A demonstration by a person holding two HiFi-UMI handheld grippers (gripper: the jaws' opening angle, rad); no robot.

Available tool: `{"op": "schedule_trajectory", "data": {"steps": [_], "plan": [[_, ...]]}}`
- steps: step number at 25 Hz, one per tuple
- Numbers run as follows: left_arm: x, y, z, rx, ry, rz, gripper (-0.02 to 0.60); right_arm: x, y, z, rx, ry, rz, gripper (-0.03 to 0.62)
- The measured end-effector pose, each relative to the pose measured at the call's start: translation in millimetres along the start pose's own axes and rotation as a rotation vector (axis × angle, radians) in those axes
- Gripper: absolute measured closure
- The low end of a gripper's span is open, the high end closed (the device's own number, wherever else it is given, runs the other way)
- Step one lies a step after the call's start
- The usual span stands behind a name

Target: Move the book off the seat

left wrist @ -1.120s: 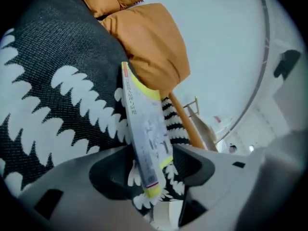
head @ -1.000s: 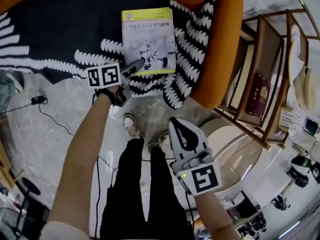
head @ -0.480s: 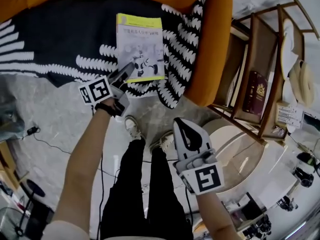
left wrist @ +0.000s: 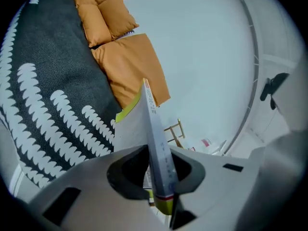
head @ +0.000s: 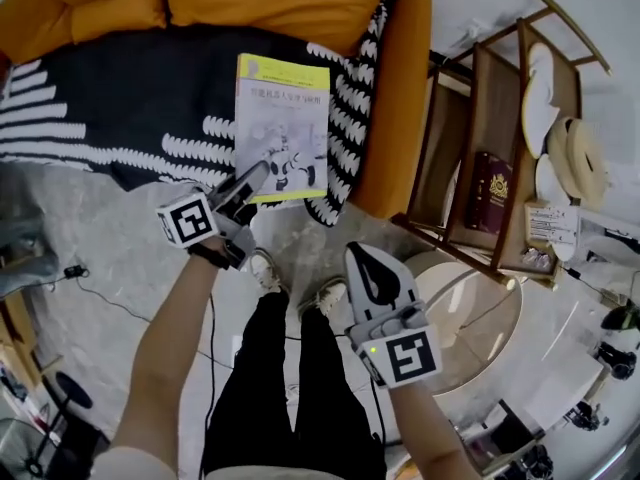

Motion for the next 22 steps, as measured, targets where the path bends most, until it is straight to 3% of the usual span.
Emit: {"op": "schedule_trajectory", "data": {"steps": [1,2,3,6,11,18,22], "plan": [[29,-53,17,-0.152,0.016,0.052,0.499,35,11,20,-0.088,-0.100,0.044,0.574],[43,-93,18,-0.246,0.029,0.076,0.499,70,13,33,-0.135,-0.156,0.070,0.574],[45,-120,6,-0.283,0.036,0.077,0.499,97,9,41,-0.144,-0.170,0.081,0.574],[24,-127,-18,-0.261,0.049,0.071,0.499,113,-7,28,-0.100,-0.131,0.074,0.574],[-6,-82,-23,-0.226,0.095,0.106,0.499,85,-27,-7,-0.073,-0.070,0.061,0.574],[-44,-26,-32,-0.172,0.102,0.099,0.499,62,-52,-42,-0.086,-0.050,0.028,0.574],[-65,13,-37,-0.181,0.123,0.117,0.499,47,-64,-70,-0.097,-0.033,0.013,0.574]]}}
Point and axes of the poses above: the fingertips, and each gripper's own axes: x forward along the fingers, y to its right, z out of its underside, the point moved 4 cm from there along -x, backward along the fingers, and after that the axes turned 10 degrees about y, right-handed, at the moved point
